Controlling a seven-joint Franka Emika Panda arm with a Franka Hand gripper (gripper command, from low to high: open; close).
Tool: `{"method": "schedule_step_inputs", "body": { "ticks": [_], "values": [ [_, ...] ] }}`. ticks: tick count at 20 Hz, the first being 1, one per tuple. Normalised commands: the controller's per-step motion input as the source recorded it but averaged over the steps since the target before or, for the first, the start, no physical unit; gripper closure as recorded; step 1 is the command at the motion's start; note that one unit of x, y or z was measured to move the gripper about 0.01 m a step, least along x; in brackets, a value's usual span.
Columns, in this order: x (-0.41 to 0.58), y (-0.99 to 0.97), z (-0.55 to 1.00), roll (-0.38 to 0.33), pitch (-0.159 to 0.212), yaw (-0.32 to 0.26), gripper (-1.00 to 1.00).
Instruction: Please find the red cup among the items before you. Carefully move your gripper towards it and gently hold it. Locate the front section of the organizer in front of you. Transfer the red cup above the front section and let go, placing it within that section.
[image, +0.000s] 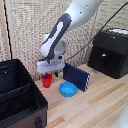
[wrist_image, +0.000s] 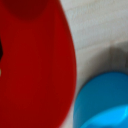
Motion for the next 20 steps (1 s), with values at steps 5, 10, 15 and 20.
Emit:
{"method": "schedule_step_inputs", "body": {
  "ticks": [5,10,15,20],
  "values": [
    [0.137,0.03,-0.14,-0.026,0.005,0.020,1.00],
    [0.000,0.01,0.00,-0.001,0.003,0.000,1.00],
    [0.000,0.02,0.00,-0.014,-0.014,0.000,1.00],
    [0.000,0.00,0.12,0.015,-0.030,0.001,1.00]
  ]
}}
